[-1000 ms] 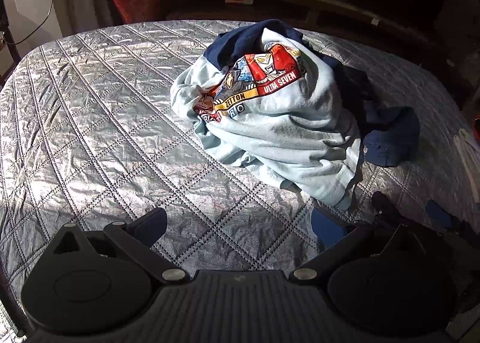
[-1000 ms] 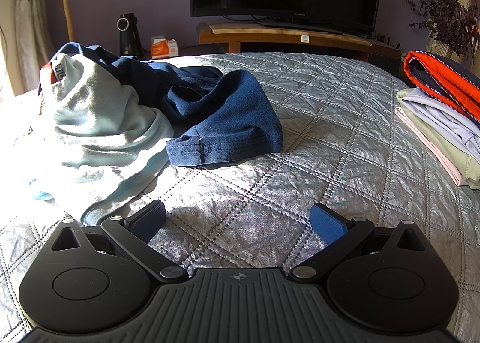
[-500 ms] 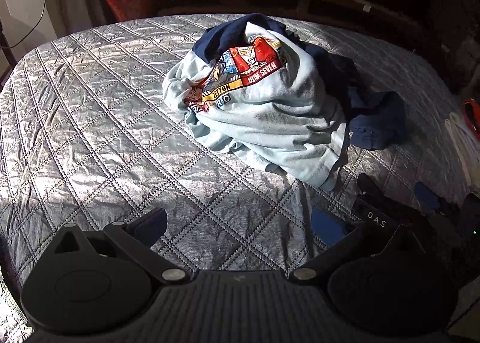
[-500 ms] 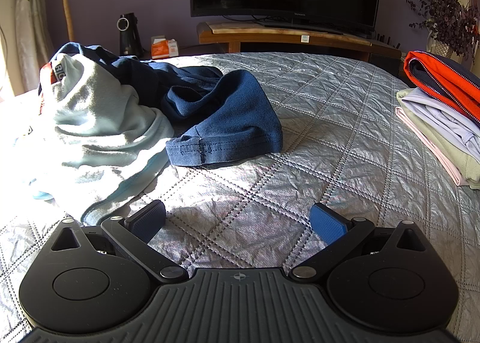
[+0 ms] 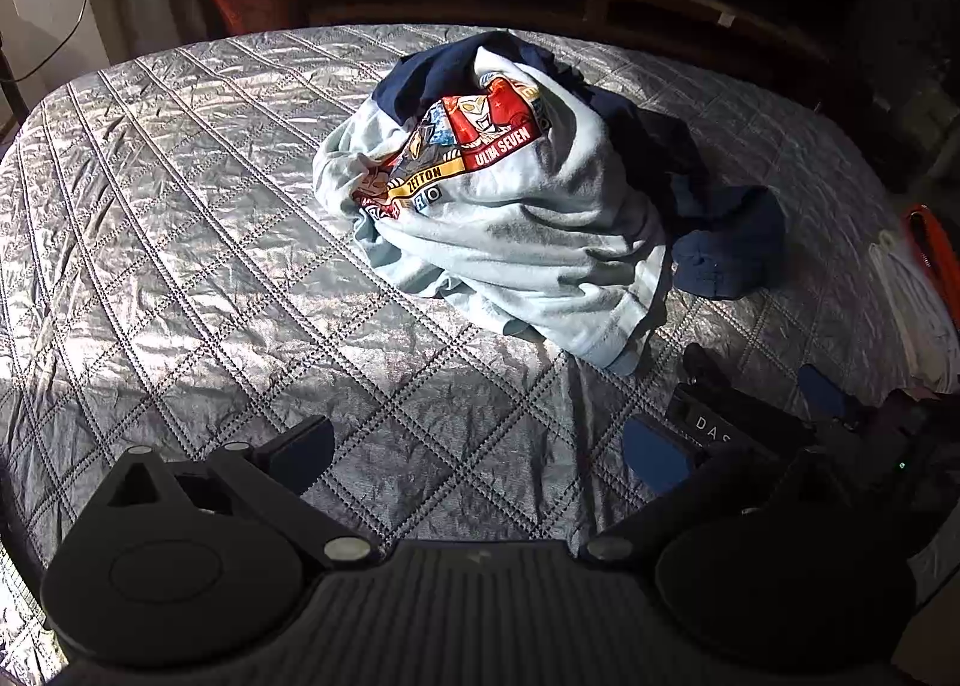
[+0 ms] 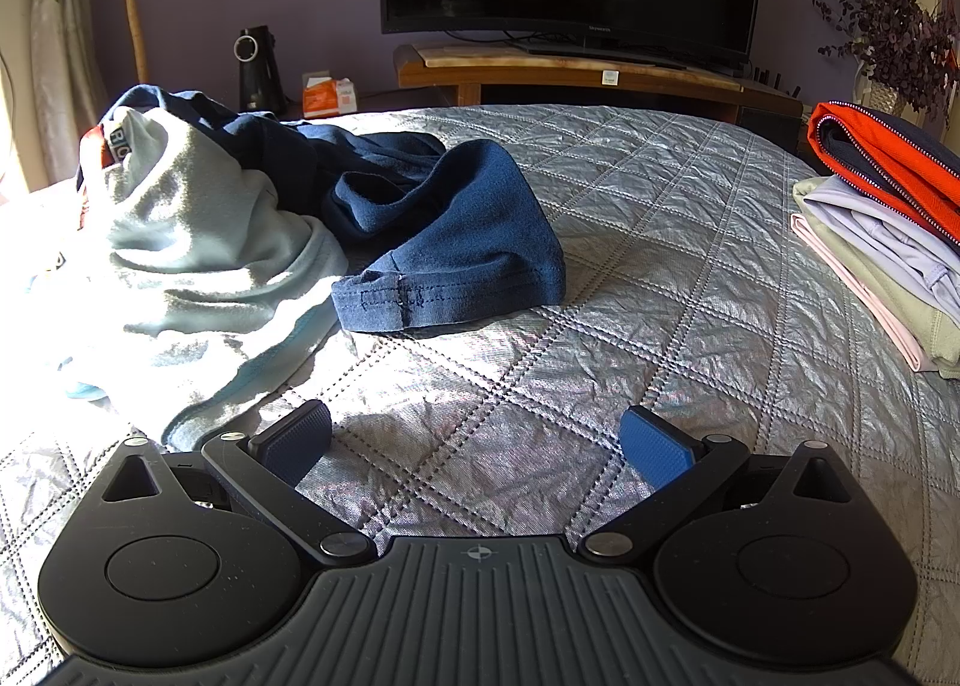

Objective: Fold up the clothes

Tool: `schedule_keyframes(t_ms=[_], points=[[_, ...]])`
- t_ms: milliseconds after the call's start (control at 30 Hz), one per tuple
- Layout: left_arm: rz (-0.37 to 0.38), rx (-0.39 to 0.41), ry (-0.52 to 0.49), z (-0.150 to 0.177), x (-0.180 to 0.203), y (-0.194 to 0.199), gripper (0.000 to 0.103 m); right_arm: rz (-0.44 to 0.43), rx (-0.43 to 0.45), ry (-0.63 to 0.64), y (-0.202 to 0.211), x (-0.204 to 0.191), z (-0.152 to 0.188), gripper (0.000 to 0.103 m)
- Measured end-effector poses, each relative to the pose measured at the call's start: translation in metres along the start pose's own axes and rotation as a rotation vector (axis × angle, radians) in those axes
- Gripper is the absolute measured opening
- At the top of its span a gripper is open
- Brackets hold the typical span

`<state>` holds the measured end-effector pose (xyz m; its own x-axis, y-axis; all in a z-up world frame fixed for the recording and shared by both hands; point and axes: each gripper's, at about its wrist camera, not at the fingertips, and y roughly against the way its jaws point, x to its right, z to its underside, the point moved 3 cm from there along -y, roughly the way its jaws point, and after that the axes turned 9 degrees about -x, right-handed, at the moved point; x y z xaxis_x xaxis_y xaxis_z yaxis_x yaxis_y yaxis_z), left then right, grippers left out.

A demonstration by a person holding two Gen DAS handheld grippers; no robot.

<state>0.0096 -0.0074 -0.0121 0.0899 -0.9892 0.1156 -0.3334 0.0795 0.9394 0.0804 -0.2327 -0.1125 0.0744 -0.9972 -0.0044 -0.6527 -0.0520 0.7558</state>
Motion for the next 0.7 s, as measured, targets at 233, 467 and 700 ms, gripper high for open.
schedule_keyframes(t_ms=[233, 467, 700], points=[[0.006, 0.0, 0.001, -0.0015, 0.0016, 0.0023, 0.102, 0.0, 0.0, 0.0, 0.0, 0.0, 0.0, 0.103], [0.002, -0.003, -0.003, -0.0018, 0.0029, 0.0017, 0.102, 0.0, 0.0, 0.0, 0.0, 0.0, 0.0, 0.103], [0.0, -0.005, 0.0, -0.0029, 0.0024, 0.0012, 0.102, 0.0, 0.0, 0.0, 0.0, 0.0, 0.0, 0.103]])
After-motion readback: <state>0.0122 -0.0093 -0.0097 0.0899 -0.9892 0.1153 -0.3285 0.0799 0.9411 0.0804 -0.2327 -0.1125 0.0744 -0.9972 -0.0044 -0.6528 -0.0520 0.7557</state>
